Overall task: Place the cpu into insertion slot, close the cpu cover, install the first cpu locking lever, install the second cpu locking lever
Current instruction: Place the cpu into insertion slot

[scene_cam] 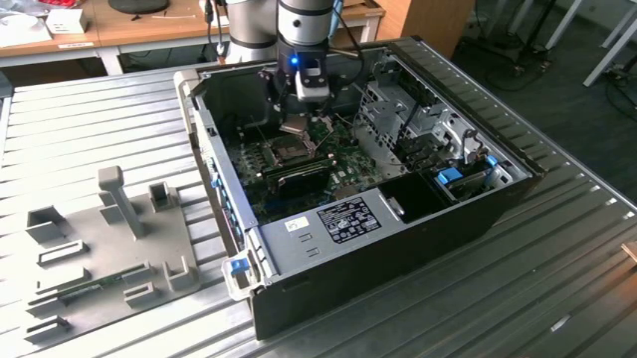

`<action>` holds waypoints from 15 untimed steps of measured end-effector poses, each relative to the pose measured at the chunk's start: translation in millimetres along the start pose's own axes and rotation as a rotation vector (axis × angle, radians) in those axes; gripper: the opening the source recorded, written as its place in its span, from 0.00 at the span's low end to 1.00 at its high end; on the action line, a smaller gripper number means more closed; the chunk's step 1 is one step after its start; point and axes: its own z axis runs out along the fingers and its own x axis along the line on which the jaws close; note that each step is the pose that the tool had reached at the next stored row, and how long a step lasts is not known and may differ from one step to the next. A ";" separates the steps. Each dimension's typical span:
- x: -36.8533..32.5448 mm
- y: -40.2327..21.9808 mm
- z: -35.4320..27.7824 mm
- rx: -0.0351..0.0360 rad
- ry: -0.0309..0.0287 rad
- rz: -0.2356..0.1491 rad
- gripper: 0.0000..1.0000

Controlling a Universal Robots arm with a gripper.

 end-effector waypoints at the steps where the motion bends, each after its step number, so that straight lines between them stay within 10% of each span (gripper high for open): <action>1: 0.0 0.0 0.1 -0.0001 -0.0007 0.013 0.54; 15: 0.0 -0.1 1.6 -0.0023 -0.0118 0.212 0.54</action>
